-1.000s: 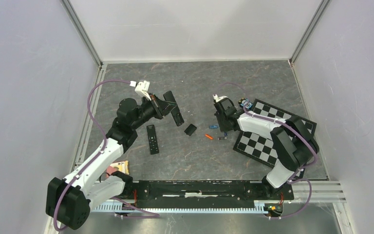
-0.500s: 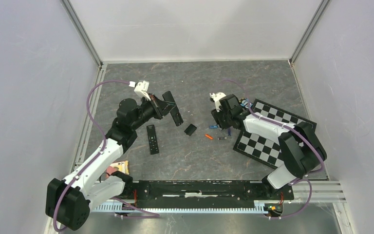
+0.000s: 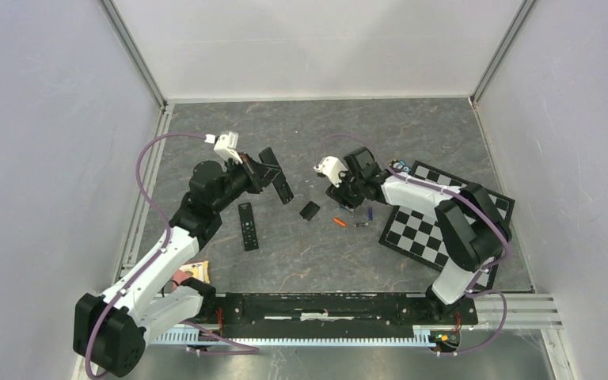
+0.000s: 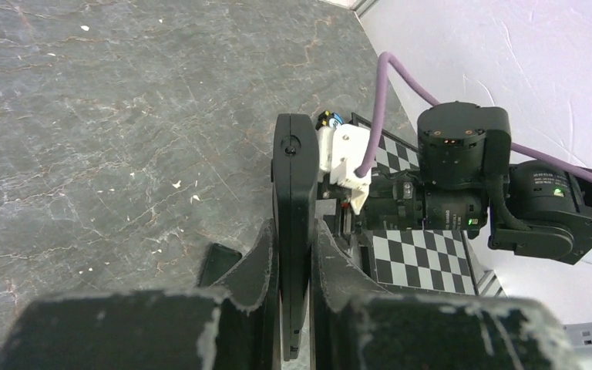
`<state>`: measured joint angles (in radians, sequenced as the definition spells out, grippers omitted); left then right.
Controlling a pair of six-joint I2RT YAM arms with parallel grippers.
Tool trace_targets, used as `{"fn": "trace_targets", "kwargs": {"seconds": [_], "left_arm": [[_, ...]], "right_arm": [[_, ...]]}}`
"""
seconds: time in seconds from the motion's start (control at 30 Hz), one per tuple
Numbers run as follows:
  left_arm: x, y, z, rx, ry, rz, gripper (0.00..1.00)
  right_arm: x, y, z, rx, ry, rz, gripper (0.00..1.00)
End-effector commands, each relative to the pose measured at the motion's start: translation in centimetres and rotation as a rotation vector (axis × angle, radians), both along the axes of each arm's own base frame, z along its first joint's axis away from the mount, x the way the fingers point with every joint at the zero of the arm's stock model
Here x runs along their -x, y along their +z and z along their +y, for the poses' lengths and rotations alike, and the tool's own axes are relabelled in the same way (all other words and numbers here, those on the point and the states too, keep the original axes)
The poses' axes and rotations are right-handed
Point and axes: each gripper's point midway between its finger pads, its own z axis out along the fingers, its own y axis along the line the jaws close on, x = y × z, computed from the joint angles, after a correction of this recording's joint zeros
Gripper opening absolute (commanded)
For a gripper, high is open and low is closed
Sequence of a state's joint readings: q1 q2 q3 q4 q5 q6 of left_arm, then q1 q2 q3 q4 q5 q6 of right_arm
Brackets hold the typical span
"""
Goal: Load the batteries into the remote control
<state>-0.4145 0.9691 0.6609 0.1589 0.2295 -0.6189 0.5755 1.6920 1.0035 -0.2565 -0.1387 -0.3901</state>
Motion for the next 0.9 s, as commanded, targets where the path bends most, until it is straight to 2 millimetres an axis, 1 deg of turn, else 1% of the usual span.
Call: {"fn": "trace_targets", "kwargs": {"seconds": [0.0,0.23,0.4,0.43,0.57,0.63,0.7,0.77,0.83,0.87], "left_arm": [[-0.5,3.2,0.5,0.009,0.032,-0.093,0.02],[-0.5,3.2,0.5,0.004,0.028,-0.093,0.02],[-0.5,3.2,0.4,0.003,0.025,-0.090,0.02],[-0.5,3.3,0.4,0.004,0.025,-0.092,0.02],[-0.5,3.1,0.4,0.005,0.023,-0.089,0.02],[-0.5,2.9,0.4,0.003,0.024,-0.085,0.02],[-0.4,2.8,0.4,0.006,0.022,-0.083,0.02],[-0.4,2.6,0.2,0.016,0.015,-0.082,0.02],[-0.4,2.4,0.0,0.031,0.009,-0.079,0.02],[-0.4,2.4,-0.2,0.038,0.003,-0.078,0.02]], "right_arm": [[-0.7,0.3,1.3,0.022,0.100,-0.011,0.57],[-0.6,-1.0,0.7,0.071,0.089,0.028,0.49],[-0.9,-1.7,0.3,0.097,0.056,0.028,0.43],[-1.1,-1.8,0.2,0.101,0.042,0.023,0.40],[-1.9,-2.1,-0.2,0.102,-0.026,-0.005,0.22],[-2.1,-1.9,0.0,0.067,-0.062,-0.021,0.16],[-2.5,-1.1,0.3,0.013,-0.119,-0.048,0.11],[-2.8,0.1,0.6,-0.062,-0.184,-0.074,0.09],[-2.9,1.8,1.2,-0.161,-0.237,-0.104,0.10],[-2.7,2.6,1.3,-0.206,-0.271,-0.103,0.10]]}}
